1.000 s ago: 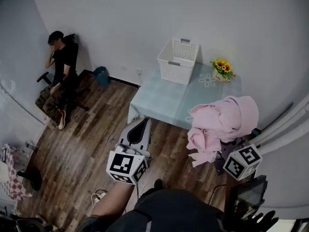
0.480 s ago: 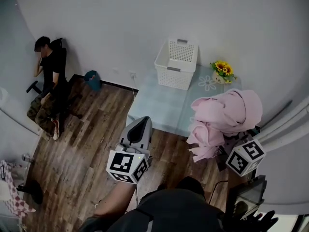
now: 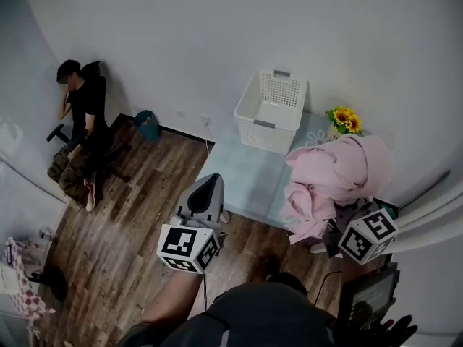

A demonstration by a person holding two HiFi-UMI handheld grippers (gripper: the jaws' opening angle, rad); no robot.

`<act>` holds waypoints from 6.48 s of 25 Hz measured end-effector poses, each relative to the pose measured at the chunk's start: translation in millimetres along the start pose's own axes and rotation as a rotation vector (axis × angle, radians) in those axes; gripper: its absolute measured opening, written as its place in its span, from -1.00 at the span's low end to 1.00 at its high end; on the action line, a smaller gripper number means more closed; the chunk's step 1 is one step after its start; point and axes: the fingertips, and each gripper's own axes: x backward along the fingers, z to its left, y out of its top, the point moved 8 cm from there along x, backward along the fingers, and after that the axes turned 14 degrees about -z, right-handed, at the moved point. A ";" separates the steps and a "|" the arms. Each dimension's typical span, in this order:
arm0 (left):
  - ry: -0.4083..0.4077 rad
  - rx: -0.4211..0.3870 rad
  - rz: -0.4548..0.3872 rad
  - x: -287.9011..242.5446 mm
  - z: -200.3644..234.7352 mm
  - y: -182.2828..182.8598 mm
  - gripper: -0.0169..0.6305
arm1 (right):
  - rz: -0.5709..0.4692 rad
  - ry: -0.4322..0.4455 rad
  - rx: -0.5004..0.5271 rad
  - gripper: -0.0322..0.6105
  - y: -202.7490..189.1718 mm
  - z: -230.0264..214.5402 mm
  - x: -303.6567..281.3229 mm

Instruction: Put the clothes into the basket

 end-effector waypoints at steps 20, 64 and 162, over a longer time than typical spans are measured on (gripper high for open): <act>0.081 -0.147 0.005 -134.5 -3.3 7.3 -0.92 | -0.008 0.139 0.047 0.15 44.4 -135.3 -102.1; -0.028 -0.014 0.161 -292.6 251.8 -114.3 -0.92 | 0.839 0.184 0.172 0.15 -201.5 -237.0 -436.0; -0.059 -0.115 0.058 -171.6 -19.4 -39.6 -0.92 | 0.180 0.234 0.121 -0.46 -18.2 -147.3 -167.8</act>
